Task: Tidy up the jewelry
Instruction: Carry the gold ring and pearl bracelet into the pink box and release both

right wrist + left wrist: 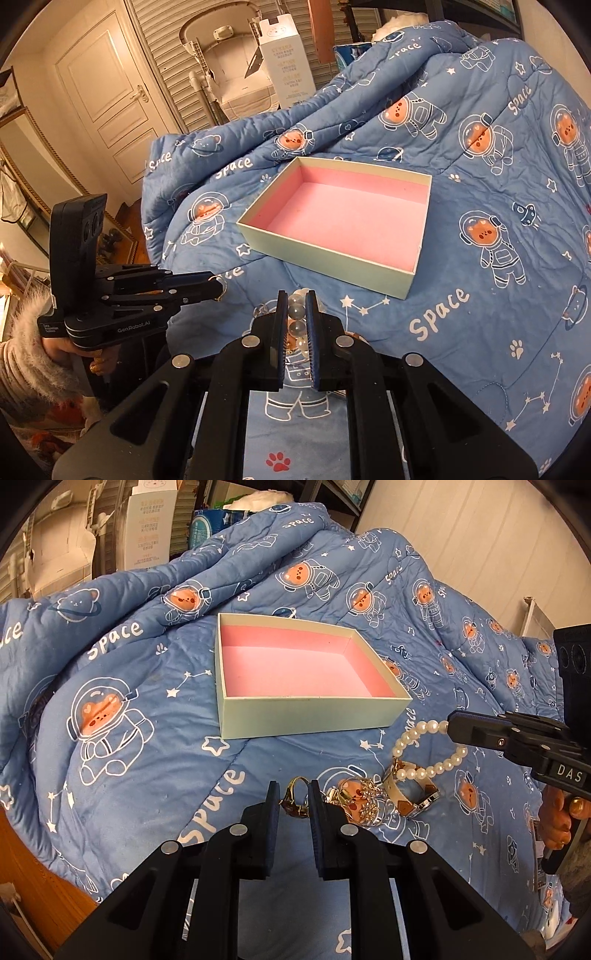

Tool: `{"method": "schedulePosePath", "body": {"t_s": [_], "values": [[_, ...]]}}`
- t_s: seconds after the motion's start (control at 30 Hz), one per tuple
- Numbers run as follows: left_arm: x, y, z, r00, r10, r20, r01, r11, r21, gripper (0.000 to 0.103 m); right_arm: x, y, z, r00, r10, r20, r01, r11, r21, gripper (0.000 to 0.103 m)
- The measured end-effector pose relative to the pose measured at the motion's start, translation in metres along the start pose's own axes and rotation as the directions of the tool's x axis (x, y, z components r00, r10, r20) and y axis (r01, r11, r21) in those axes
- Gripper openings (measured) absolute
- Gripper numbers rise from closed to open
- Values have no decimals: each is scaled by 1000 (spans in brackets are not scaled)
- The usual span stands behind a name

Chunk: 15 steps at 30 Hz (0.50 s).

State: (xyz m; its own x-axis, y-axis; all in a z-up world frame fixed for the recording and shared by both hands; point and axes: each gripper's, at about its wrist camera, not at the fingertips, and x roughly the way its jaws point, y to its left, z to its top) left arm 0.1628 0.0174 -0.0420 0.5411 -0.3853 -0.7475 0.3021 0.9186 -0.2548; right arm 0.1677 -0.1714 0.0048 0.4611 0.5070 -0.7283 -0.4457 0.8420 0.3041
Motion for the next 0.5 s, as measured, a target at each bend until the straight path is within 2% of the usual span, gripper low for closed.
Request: {"method": "schedulePosePath", "body": {"t_s": [0.23, 0.5], "values": [[-8, -4, 17, 1000, 5, 18, -6, 999, 32, 15, -10, 4, 23, 999, 19, 28, -18, 1000, -11, 10], [-9, -10, 54, 998, 19, 55, -23, 996, 83, 15, -9, 1, 58, 997, -22, 75, 25, 999, -40, 10]]}}
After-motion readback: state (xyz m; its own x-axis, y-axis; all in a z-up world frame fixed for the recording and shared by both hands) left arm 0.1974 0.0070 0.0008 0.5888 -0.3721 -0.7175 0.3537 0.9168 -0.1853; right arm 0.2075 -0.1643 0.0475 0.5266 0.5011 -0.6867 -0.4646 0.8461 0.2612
